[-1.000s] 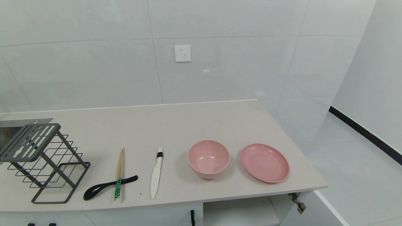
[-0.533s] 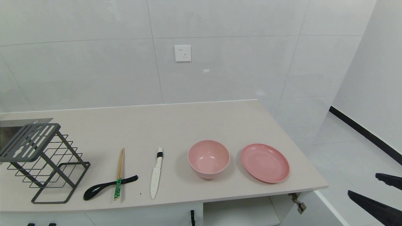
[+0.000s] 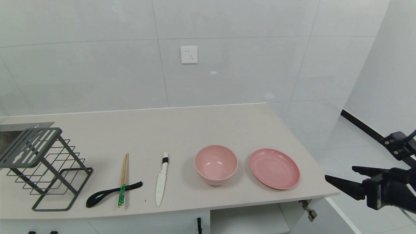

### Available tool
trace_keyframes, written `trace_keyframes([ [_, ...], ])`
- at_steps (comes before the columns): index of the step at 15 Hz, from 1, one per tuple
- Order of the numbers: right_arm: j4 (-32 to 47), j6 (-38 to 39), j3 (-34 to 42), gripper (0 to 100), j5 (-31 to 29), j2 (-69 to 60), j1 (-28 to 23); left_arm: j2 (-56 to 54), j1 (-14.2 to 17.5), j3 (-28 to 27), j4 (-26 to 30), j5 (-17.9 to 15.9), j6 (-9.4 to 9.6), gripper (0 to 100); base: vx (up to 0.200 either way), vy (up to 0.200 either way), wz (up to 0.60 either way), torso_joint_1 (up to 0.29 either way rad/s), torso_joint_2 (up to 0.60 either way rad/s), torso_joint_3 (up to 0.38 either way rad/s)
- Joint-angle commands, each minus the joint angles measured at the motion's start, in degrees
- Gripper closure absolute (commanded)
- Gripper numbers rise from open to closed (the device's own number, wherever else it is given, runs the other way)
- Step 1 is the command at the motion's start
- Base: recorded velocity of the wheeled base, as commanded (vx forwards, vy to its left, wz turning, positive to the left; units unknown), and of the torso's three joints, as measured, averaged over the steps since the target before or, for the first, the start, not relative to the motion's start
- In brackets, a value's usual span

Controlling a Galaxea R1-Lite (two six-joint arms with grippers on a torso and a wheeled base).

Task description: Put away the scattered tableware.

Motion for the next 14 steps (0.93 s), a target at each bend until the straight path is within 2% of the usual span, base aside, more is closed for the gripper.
trace_keyframes([
  [1,-1.5,0.0,-0.2,0,1.6,7.3,-0.4,0.1,0.0,0.0,0.0,0.0,0.01,0,0.0,0.0,0.0,0.0,0.0,0.0],
  [3,-5.9,-0.1,-0.2,0,4.0,12.4,-0.5,0.1,0.0,0.0,0.0,0.0,-0.08,0,0.0,0.0,0.0,0.0,0.0,0.0],
  [5,-8.7,-0.4,-0.3,0,4.1,16.3,-0.3,0.1,0.0,0.0,0.0,0.0,-0.08,0,0.0,0.0,0.0,0.0,0.0,0.0],
  [9,-23.3,-1.2,-0.2,0,3.7,29.7,-0.5,0.1,0.0,0.0,0.0,0.0,-0.08,0,0.0,0.0,0.0,0.0,0.0,0.0],
  [14,-33.8,-0.2,-1.5,0,3.3,40.5,-0.5,0.1,0.0,0.0,0.0,0.0,-0.08,0,0.0,0.0,0.0,0.0,0.0,0.0],
])
